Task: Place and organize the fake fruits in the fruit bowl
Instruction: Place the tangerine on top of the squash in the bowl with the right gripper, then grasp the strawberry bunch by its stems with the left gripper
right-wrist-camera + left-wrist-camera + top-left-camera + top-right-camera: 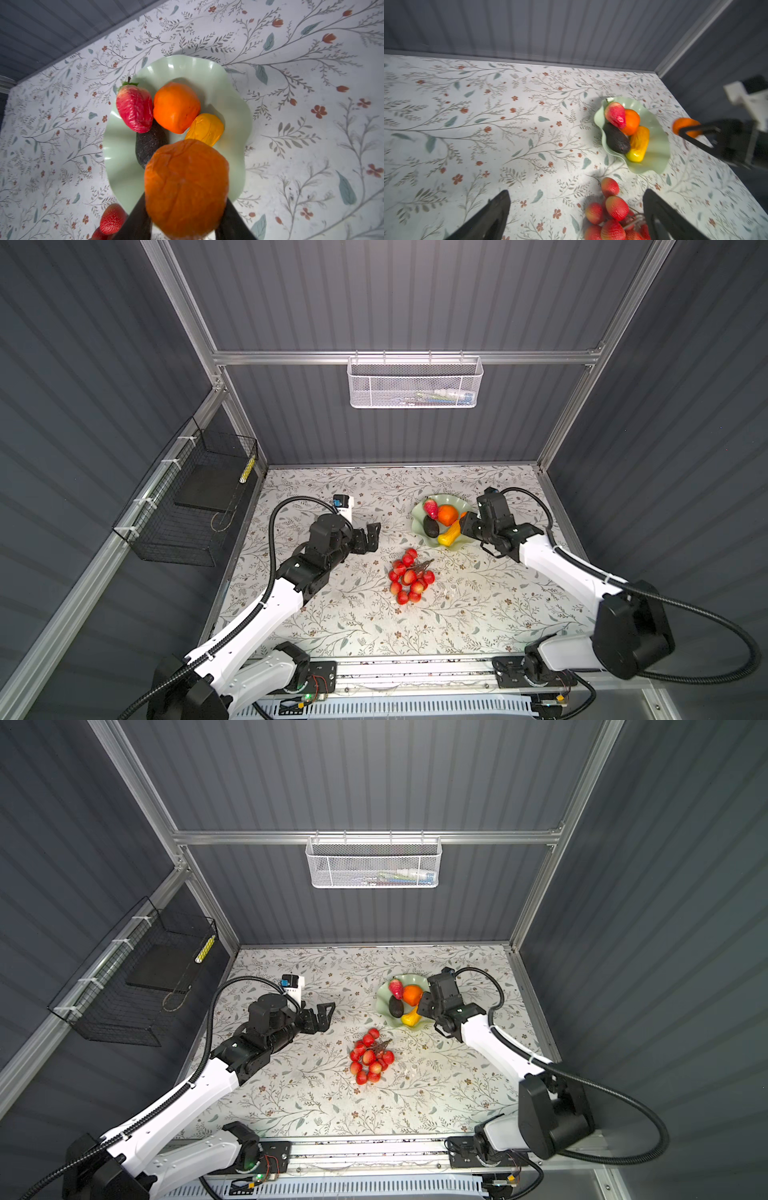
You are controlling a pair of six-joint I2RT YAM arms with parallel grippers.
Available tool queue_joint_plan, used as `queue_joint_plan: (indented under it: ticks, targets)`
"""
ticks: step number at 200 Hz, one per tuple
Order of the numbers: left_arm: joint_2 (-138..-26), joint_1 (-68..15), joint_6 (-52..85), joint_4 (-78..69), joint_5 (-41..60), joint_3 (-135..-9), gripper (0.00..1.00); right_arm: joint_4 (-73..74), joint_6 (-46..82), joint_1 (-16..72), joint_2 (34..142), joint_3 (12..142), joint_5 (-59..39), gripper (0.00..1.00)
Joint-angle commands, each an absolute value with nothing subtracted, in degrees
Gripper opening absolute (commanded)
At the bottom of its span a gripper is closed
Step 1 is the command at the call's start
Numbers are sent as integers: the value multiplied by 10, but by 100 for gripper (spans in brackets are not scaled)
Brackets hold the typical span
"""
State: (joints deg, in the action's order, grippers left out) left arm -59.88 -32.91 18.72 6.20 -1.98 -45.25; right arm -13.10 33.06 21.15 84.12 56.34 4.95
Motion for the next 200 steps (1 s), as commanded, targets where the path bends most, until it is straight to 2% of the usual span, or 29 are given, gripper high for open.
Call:
queue_joint_plan:
  ticks: [1,26,47,104,134,161,200]
  targets:
    - [-605,-326,148,64,106,-472,96,-114,281,189,904,602,-1,41]
    - [-616,-329,151,61,149,-471,93,-111,266,165,972,637,-29,41]
    - [-620,-344,140,76,145,-476,92,-115,262,160,1002,657,-27,43]
    - [-658,-393,128,100,119,-502,92,-124,266,153,1010,676,-27,75]
    - [-688,-424,126,91,110,-505,91,-135,267,150,959,677,-13,85]
    - [-711,-455,121,63,98,-497,88,-126,280,149,871,643,9,91]
    - [-728,-538,67,23,10,-480,85,-86,315,149,733,543,34,97]
